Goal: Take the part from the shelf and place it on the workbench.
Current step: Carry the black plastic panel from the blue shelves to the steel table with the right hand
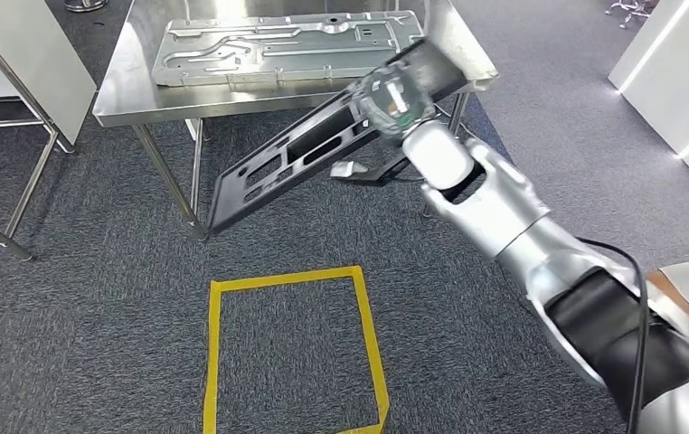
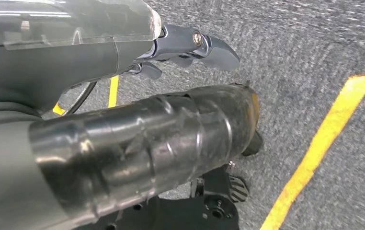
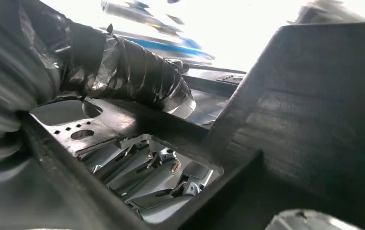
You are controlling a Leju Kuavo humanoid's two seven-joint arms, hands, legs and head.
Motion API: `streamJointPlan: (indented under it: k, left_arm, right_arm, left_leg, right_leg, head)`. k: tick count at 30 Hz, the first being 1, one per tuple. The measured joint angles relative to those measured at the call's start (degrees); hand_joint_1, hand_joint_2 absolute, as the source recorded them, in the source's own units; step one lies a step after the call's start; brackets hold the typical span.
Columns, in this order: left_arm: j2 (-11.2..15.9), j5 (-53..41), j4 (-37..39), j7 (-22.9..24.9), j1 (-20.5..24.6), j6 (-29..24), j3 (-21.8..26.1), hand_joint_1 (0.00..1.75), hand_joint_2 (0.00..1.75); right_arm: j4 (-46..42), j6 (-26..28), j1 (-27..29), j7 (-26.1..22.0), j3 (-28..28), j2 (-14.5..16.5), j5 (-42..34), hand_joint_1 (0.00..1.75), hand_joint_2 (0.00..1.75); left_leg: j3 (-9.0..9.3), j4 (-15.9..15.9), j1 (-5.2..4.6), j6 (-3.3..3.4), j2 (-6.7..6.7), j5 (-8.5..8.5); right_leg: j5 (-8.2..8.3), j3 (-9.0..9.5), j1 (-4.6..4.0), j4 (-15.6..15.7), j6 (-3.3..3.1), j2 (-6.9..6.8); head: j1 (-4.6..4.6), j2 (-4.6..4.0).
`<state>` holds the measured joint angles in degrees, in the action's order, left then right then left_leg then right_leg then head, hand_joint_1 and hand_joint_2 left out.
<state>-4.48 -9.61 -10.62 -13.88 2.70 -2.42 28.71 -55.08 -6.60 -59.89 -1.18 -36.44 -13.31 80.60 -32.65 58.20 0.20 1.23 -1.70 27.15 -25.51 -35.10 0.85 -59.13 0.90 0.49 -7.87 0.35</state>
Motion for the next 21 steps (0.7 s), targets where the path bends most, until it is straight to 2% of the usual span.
streamJointPlan:
  k: [2, 5, 12, 16, 21]
  left_arm:
    - [0.0, -0.1, 0.0, 0.1, 0.2, 0.0, 0.2, 0.0, 0.0]
    - [-0.1, -0.2, 0.0, 0.1, 0.1, 0.0, 0.4, 0.0, 0.0]
    - [-0.2, -0.6, 0.0, 0.6, -0.3, -0.3, 1.0, 0.0, 0.0]
    - [-0.2, -0.7, 0.0, 1.3, -0.1, -1.1, 1.9, 0.0, 0.0]
    - [-0.3, -1.0, 0.0, 1.5, -0.4, -1.6, 2.4, 0.0, 0.0]
  right_arm:
    - [-0.2, -0.5, 0.0, 0.8, -3.1, 3.5, -0.7, 1.75, 1.75]
    - [-0.9, -0.9, -0.2, 1.4, -6.0, 6.1, -1.9, 1.75, 1.75]
    - [-3.9, -1.6, -0.4, -0.7, -11.6, 8.9, -4.3, 1.75, 1.75]
    - [-10.5, -3.2, 0.5, 0.9, -18.7, 10.5, -7.1, 1.75, 1.75]
    - [-16.8, -3.3, 0.1, 2.4, -23.4, 11.0, -7.0, 1.75, 1.75]
  left_leg:
    - [-0.02, 0.0, 0.0, -0.01, 0.11, -0.02]
    - [-0.14, 0.0, 0.03, -0.05, 0.59, -0.07]
    - [-0.2, 0.0, 0.03, -0.06, 0.48, -0.03]
    - [-0.18, 0.1, 0.01, -0.05, 0.37, 0.01]
    - [-0.23, 0.1, 0.02, -0.06, 0.46, 0.02]
  right_leg:
    - [-0.02, -0.03, -0.06, 0.0, -0.02, -0.11]
    - [-0.09, 0.02, -0.12, 0.0, -0.1, -0.6]
    - [-0.07, 0.04, 0.02, 0.0, -0.1, -0.5]
    - [-0.07, 0.0, -0.01, 0.1, -0.09, -0.42]
    - [-0.08, 0.02, -0.03, 0.1, -0.1, -0.49]
  head:
    - [0.01, 0.0]
    - [-0.01, 0.0]
    - [-0.01, 0.0]
    - [0.0, 0.0]
    - [-0.01, 0.0]
